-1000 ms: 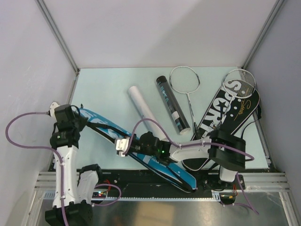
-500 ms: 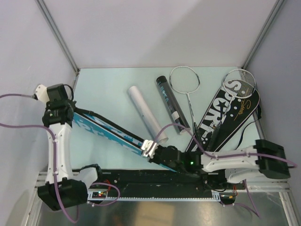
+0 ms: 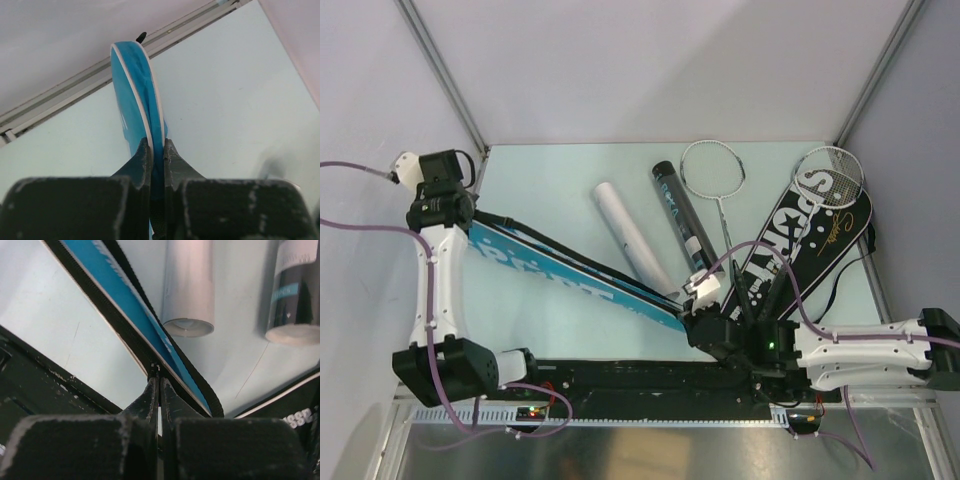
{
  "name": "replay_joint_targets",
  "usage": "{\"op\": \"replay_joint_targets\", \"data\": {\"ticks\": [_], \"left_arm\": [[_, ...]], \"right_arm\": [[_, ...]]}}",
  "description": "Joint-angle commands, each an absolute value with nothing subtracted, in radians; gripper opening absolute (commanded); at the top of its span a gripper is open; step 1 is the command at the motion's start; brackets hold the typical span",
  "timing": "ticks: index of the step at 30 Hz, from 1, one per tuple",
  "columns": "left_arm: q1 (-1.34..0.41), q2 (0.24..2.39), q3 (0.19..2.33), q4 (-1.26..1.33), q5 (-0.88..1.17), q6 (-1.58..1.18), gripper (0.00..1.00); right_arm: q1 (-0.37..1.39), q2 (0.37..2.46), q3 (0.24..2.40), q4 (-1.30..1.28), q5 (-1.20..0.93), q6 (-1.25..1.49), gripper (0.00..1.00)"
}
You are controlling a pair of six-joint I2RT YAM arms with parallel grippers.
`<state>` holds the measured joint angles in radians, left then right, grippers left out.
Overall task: Pack up the badminton gear
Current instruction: Zip the racket bag at the center of the board.
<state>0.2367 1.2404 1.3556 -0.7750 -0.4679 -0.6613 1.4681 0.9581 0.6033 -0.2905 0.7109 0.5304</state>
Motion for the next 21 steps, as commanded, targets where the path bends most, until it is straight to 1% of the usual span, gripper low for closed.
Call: {"op": "replay_joint_targets", "data": {"ticks": [1,8,14,16,21], "left_arm": [[0.264,1.267,1.478,-0.589,-0.733,-0.572,0.0],[0.269,1.283,1.504,-0.587,-0.803,-0.502,0.0],[0.298,1.297,1.506,-0.587,-0.737,-0.475,0.0],[0.323,1.31,1.507,-0.587,-0.709,-0.471,0.0],[0.393,1.324,1.519,-0.587,-0.615,-0.466,0.0]], "right_arm": [[1.427,0.998,0.592,-0.668,0.806,0.822,0.0],[1.408,1.025,0.597,-0.824,0.82,1.046,0.0],[1.402,0.916,0.617,-0.96,0.871,1.158,0.0],[1.401,0.913,0.618,-1.008,0.892,1.21,0.0],[1.412,0.886,0.613,-1.009,0.96,1.217,0.0]]}}
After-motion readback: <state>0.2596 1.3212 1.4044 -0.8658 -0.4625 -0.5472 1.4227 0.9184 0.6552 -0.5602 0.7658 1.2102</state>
